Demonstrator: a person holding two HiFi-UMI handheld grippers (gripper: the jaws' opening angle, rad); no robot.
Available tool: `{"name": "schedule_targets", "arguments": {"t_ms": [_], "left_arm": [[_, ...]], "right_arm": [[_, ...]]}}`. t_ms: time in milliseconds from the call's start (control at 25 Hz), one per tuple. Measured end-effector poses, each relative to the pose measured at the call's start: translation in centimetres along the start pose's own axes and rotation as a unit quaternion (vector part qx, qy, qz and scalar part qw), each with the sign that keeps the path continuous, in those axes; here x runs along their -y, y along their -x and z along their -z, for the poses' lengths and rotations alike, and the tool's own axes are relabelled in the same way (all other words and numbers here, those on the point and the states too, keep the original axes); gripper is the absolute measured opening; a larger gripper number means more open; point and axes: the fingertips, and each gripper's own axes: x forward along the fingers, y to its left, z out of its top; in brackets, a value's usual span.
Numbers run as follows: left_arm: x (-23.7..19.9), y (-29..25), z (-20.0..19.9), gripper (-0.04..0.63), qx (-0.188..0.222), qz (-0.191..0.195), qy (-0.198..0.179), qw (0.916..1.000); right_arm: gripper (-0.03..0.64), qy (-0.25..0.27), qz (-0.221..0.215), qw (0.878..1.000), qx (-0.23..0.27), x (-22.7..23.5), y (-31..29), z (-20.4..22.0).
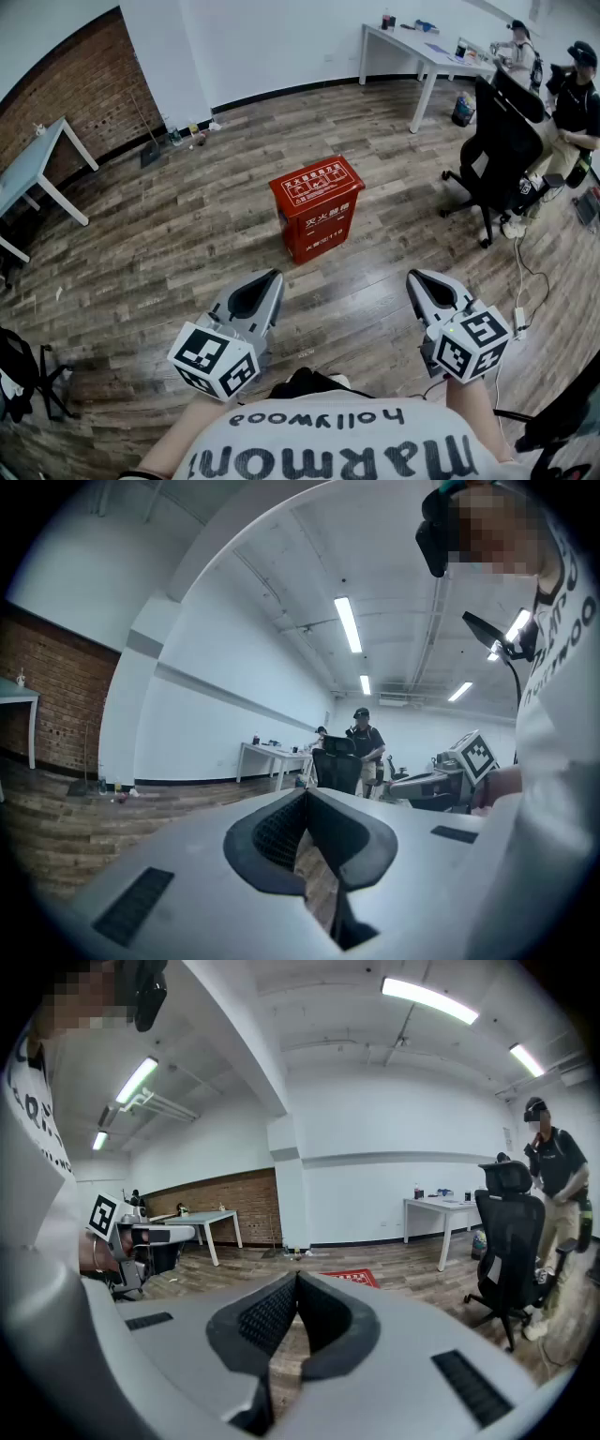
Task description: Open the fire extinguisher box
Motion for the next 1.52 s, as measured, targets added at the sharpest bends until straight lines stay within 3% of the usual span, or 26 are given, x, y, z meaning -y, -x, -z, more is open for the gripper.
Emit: {"name": "schedule_targets", "arguments": {"t_ms": [480, 920, 1240, 1520], "left_arm": [[-0.3, 0.1, 0.1, 0.005, 0.003, -0.002, 0.006, 1.0], [-0.7, 0.9, 1.5, 0.005, -0.009, -0.009, 0.016, 0.9998], [-4.5, 2.5, 1.0, 0.005, 0.004, -0.024, 0.048, 0.9986], [-5.7, 2.5, 1.9, 0.005, -0.017, -0.008, 0.038, 0.9991]], "right_arm": [[0.008, 0.008, -0.007, 1.0, -0.001, -0.6, -0.3, 0.1], [0.009, 0.005, -0.026, 0.999, 0.03, -1.4, -0.4, -0.2], [0.009, -0.018, -0.05, 0.998, 0.046, -2.5, -1.8, -0.4], [0.011, 0.007, -0.068, 0.997, 0.041, -4.8, -3.4, -0.8]]}}
